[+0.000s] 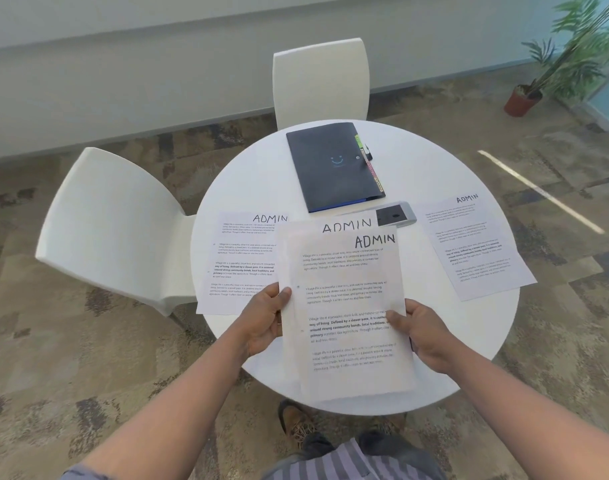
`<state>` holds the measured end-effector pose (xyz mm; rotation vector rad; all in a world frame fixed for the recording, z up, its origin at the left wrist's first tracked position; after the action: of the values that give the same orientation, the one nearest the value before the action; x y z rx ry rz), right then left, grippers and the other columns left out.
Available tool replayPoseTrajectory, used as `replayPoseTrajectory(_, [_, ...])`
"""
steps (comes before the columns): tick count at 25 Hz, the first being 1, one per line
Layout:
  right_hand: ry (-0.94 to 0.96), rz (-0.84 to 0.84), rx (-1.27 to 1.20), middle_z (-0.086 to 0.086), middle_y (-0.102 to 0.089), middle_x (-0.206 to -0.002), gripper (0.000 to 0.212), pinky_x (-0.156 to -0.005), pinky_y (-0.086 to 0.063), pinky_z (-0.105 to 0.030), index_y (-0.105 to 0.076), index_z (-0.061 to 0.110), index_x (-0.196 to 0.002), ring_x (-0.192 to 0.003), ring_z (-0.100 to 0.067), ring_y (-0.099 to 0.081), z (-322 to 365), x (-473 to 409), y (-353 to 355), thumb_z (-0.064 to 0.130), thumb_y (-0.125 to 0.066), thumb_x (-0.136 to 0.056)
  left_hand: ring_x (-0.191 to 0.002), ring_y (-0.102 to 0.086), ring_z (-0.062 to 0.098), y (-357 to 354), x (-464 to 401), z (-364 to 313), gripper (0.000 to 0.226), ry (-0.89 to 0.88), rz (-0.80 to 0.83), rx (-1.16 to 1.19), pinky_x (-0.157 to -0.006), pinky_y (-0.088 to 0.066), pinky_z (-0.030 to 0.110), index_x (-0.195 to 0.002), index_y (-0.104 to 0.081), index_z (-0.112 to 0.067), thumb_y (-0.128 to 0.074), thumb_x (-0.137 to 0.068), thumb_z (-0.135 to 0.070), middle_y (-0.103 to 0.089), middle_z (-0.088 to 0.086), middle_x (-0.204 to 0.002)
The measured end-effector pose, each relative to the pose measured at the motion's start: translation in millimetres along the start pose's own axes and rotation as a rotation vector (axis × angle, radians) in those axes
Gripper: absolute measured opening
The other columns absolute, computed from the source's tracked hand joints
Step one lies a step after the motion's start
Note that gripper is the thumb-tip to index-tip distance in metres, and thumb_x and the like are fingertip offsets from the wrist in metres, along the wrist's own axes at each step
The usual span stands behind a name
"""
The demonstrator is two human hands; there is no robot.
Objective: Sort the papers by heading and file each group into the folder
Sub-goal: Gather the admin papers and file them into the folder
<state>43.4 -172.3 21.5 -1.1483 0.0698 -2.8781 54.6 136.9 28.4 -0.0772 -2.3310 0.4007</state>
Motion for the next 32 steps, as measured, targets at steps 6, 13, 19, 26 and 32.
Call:
replayPoseTrajectory(6, [0.068,-0.033,-0.036,-0.012,-0.078,-0.112,0.021,-0.093,-0.058,-0.048,-0.07,0.007,-0.119,-0.102,-0.031,-0.075,24.7,-10.3,21.4,0.014,-0.056,-0.105,-0.1,-0.073,0.026,-33.4,-2.5,-29.6,0.022,-0.188,-0.112,-0.17,-0.084,-0.061,0.044,-0.12,-0.069,-0.016,-0.051,-0.107,-0.015,-0.078,0.007,-0.112])
replayPoseTrajectory(13, [0.172,-0.245,0.007,-0.011,-0.077,-0.104,0.015,-0.09,-0.059,-0.049,-0.072,0.013,-0.102,-0.091,-0.032,-0.072,59.0,-50.1,102.2,0.011,-0.057,-0.103,-0.098,-0.076,0.028,-48.5,18.3,-68.6,0.023,-0.417,-0.398,-0.377,-0.09,-0.06,0.05,-0.112,-0.073,-0.019,-0.051,-0.107,-0.016,-0.08,0.002,-0.105])
replayPoseTrajectory(19, [0.222,-0.18,0.033,-0.008,-0.075,-0.103,0.02,-0.088,-0.058,-0.044,-0.071,0.019,-0.098,-0.09,-0.029,-0.07,92.5,-73.6,137.4,0.008,-0.055,-0.103,-0.104,-0.073,0.036,-92.5,47.5,-103.4,0.021,-0.472,-0.275,-0.451,-0.094,-0.057,0.055,-0.117,-0.072,-0.012,-0.054,-0.107,-0.015,-0.076,0.011,-0.114])
replayPoseTrajectory(26, [0.163,0.03,-0.125,-0.009,-0.075,-0.109,0.02,-0.08,-0.059,-0.04,-0.067,0.01,-0.119,-0.095,-0.028,-0.072,107.1,-79.0,126.5,0.007,-0.053,-0.105,-0.101,-0.073,0.033,-139.9,69.0,-107.3,0.029,-0.5,-0.169,-0.117,-0.091,-0.061,0.046,-0.123,-0.065,0.001,-0.063,-0.099,-0.014,-0.073,0.022,-0.119])
replayPoseTrajectory(32, [0.091,0.291,-0.203,-0.015,-0.075,-0.118,0.025,-0.084,-0.062,-0.046,-0.065,0.005,-0.124,-0.104,-0.032,-0.074,116.6,-58.7,103.9,0.01,-0.048,-0.107,-0.093,-0.075,0.032,-136.3,49.7,-75.0,0.013,-0.423,-0.466,-0.062,-0.084,-0.061,0.046,-0.109,-0.068,-0.006,-0.058,-0.103,-0.01,-0.076,0.02,-0.112])
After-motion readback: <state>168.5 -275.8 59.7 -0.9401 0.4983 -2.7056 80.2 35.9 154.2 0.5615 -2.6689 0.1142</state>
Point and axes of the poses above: each hand's wrist, its own x-axis away from the middle knuckle, its own y-axis out of the back of the hand, z = x × y, the point moved 2 cm from there along -x, towards the middle knuckle
